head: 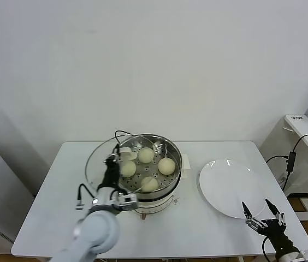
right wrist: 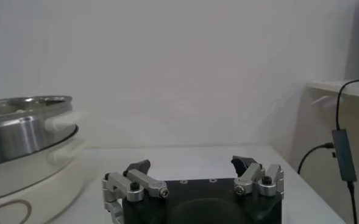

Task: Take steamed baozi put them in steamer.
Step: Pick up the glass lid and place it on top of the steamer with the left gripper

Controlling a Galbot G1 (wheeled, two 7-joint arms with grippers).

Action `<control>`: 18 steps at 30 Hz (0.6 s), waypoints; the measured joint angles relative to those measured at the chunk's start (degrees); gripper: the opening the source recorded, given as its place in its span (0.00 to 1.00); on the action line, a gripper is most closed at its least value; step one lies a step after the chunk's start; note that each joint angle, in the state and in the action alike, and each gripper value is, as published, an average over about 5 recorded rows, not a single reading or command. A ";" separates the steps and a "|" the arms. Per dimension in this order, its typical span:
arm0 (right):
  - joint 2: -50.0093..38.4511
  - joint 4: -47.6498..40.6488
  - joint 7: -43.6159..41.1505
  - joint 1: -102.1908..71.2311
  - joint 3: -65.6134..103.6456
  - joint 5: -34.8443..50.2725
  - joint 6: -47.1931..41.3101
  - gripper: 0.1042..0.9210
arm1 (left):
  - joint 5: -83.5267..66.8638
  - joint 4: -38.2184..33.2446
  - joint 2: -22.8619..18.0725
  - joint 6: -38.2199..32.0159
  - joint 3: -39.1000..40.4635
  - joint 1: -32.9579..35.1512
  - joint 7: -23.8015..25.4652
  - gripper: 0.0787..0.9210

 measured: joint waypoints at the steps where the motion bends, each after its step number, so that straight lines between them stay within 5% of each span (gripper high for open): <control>1: 0.13 -0.03 -0.05 -0.08 0.03 -0.07 0.04 0.88 | 0.74 0.62 -0.72 0.42 1.00 -0.75 0.28 0.05; 18: 1.37 -0.55 -1.21 -1.54 1.04 -0.17 1.30 0.88 | 7.73 11.10 -8.97 1.76 9.57 -9.15 2.50 0.05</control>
